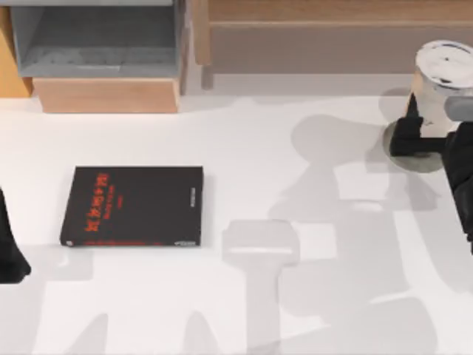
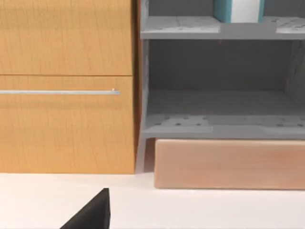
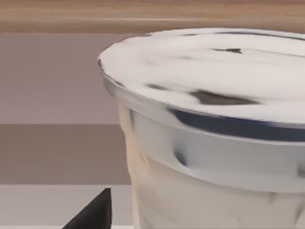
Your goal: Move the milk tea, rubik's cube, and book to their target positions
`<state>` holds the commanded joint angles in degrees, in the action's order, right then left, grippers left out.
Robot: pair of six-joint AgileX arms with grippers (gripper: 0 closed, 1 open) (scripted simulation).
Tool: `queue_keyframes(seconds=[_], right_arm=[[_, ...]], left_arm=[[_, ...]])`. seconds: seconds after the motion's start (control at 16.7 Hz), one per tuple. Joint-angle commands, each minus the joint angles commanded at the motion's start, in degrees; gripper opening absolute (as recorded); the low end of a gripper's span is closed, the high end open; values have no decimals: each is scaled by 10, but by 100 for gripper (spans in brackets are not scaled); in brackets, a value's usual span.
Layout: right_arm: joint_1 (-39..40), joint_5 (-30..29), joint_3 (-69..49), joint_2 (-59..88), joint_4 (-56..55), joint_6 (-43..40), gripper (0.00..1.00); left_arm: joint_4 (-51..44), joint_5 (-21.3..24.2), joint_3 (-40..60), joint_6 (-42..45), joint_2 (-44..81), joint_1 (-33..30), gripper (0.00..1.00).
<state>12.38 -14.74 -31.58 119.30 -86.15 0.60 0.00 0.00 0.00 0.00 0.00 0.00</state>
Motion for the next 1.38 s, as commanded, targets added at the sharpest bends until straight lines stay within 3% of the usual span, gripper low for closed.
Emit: queue_keyframes(seconds=[0.24,0.72,1.08,1.38], right_arm=[[-2,0,0,-7,9,0,100],[7,-7,35,-158,124,1,100],[4,-7,35,-165,131,1,100],[-22,6,-51,-184,220,-14,100]], left_arm=[[0,0,0,0,0,0,100],[0,0,0,0,0,0,100],[0,0,0,0,0,0,100],[0,0,0,0,0,0,100]])
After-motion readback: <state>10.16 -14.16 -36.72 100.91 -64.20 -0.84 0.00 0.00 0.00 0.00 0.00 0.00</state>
